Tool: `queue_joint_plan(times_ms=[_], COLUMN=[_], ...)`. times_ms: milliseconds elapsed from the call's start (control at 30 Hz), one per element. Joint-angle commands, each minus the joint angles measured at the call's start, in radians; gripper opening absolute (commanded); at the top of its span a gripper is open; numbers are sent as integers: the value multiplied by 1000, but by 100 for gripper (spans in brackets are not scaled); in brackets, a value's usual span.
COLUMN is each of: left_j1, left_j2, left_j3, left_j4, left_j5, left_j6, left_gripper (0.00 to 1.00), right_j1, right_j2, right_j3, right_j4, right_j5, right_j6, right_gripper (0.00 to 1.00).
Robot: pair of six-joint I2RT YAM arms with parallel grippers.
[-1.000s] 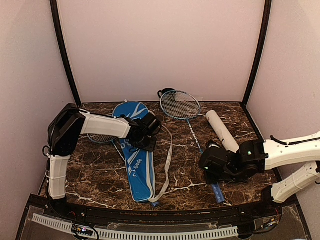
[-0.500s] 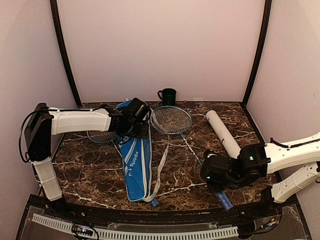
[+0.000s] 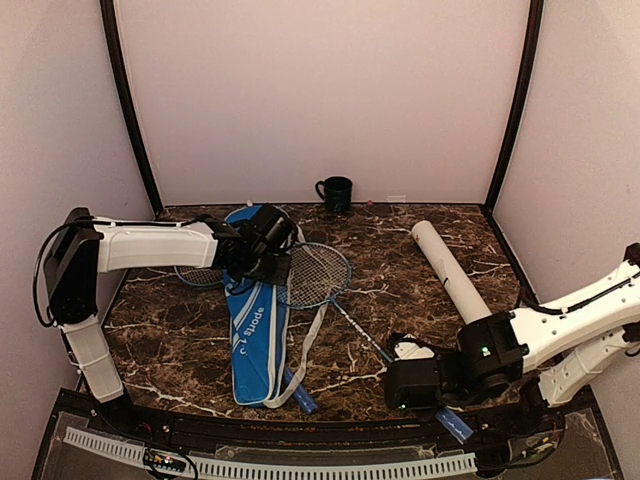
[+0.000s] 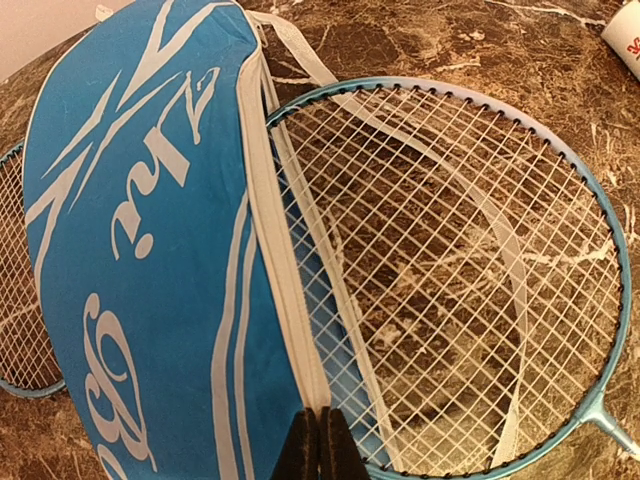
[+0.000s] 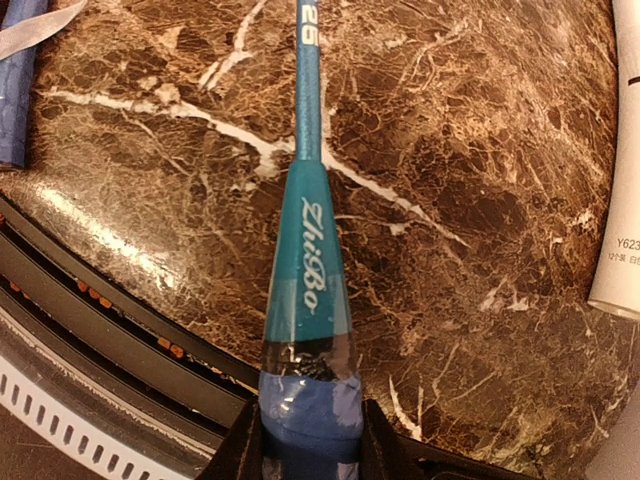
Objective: Pack up the badminton gear
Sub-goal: Place the racket in the racket bag.
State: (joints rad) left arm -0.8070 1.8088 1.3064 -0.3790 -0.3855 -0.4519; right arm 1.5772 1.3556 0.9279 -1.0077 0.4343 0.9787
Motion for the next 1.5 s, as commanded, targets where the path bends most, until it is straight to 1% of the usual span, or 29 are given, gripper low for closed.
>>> queue_joint_plan(times_ms=[0,167,300,467,567,700,800,1033,1067,1300,1467], left_j1=[2,2,2,0,-5,-28,-54,-97,-101,-113,-115], left_j2=[-78,-107,-134,-169,-184,-189,-174,-148,-145,-112,-98], left_j3=[-15,-46,-79,-122,-147,-186,-189,-188,-189,-201,-215], left_j4=[-13,37,101,157,179,250,274,336,346,384,409], left_j5=[-3,50,141,232,269,311,307,288,290,301,291], left_j6=[12,33,66,59,30,-16,-36,-71,-77,-109,-114], left_gripper=[0,0,0,0,0,0,0,0,0,0,0], right_j1=[33,36,15,-68,-121,-185,-218,-274,-279,-314,-327], right_j2=[22,-8,25,67,84,125,166,256,268,357,431], right_j3=[51,33,55,53,67,109,140,218,249,313,356], right_j4=[-23,104,183,275,319,397,438,462,468,512,580], right_j5=[65,33,15,-52,-73,-91,-112,-93,-91,-88,-88], right_j6=[15,-54,-124,-156,-158,-140,-113,-68,-65,-27,-23], right_gripper=[0,0,0,0,0,0,0,0,0,0,0])
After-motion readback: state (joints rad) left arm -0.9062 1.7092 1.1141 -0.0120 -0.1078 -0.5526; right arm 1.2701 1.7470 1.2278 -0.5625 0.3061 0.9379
